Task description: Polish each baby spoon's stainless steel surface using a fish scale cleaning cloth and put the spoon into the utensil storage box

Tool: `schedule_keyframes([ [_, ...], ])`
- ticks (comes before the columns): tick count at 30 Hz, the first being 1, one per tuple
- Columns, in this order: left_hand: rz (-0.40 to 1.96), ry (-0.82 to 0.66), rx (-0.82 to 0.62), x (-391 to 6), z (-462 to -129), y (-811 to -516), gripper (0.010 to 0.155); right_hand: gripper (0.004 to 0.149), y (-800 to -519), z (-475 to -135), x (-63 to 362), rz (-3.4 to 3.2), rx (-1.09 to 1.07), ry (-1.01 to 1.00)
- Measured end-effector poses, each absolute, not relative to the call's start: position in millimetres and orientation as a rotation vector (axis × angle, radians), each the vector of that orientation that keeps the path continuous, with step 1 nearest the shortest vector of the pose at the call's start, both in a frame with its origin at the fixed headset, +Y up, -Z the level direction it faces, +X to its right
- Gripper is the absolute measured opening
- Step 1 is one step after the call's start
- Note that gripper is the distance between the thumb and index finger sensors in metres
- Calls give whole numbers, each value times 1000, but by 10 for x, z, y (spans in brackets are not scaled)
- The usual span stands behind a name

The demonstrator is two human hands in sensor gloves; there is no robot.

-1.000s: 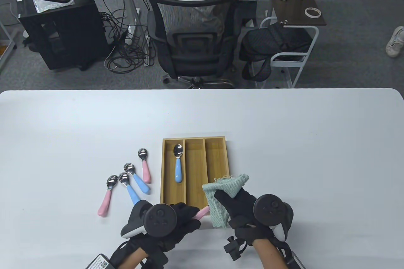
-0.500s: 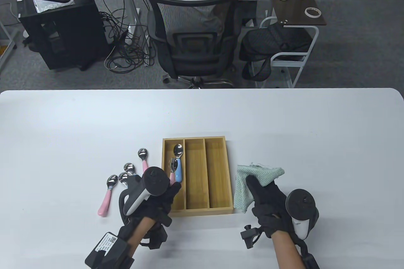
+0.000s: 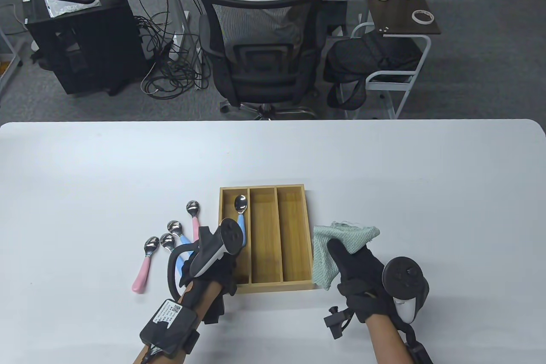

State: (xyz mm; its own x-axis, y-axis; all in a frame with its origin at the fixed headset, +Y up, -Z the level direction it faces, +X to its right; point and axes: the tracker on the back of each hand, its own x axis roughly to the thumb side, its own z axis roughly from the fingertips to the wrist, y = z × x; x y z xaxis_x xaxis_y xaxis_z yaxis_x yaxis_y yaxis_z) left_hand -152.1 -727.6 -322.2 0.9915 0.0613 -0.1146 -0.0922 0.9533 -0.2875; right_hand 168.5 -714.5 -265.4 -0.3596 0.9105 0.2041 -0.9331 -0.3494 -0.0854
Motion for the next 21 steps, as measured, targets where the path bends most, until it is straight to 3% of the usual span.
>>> schedule_keyframes([
  [7, 176, 100, -223, -1837, -3149, -7021, 61, 44, -7161, -2644, 1686, 1926, 126, -196],
  [11, 233, 154, -141, -2275, -3103, -6841, 58, 44, -7168, -2654, 1677, 1937, 125, -191],
  [15, 246, 279, -97, -2797, -3021, -6925, 56, 44, -7186, -2659, 1662, 1956, 127, -187],
  [17, 270, 343, -134, -3010, -2980, -7104, 61, 44, -7188, -2659, 1658, 1961, 129, -189],
  [19, 248, 362, -346, -3147, -3004, -7212, 68, 44, -7189, -2661, 1652, 1967, 132, -189],
  [21, 212, 375, -342, -3193, -2979, -7274, 71, 44, -7190, -2662, 1644, 1973, 139, -189],
])
